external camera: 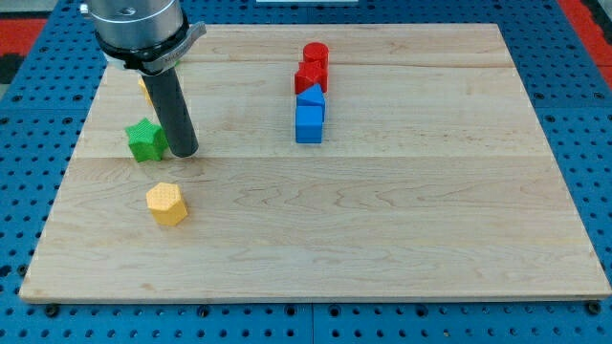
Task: Push the green circle a bit top left
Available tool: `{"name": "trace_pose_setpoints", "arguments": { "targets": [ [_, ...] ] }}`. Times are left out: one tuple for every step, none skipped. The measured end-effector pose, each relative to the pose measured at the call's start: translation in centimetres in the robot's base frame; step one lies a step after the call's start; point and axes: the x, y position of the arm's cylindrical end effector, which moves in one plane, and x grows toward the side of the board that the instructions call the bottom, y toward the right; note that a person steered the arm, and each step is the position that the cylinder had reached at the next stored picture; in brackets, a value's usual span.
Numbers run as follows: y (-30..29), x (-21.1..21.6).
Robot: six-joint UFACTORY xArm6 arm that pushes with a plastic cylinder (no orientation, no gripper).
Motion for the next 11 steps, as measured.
{"name": "trace_pose_setpoints", "arguments": {
  "targets": [
    [0.0,0.0],
    [0.3,0.0],
    [0.7,0.0],
    [0.8,0.0],
    [0.8,0.0],
    [0.9,-4.0],
    [0.9,-5.7],
    [0.9,-5.9],
    [-1.2,-10.6],
    [-1.2,-12.2],
    [-5.6,-16.2]
  ]
}}
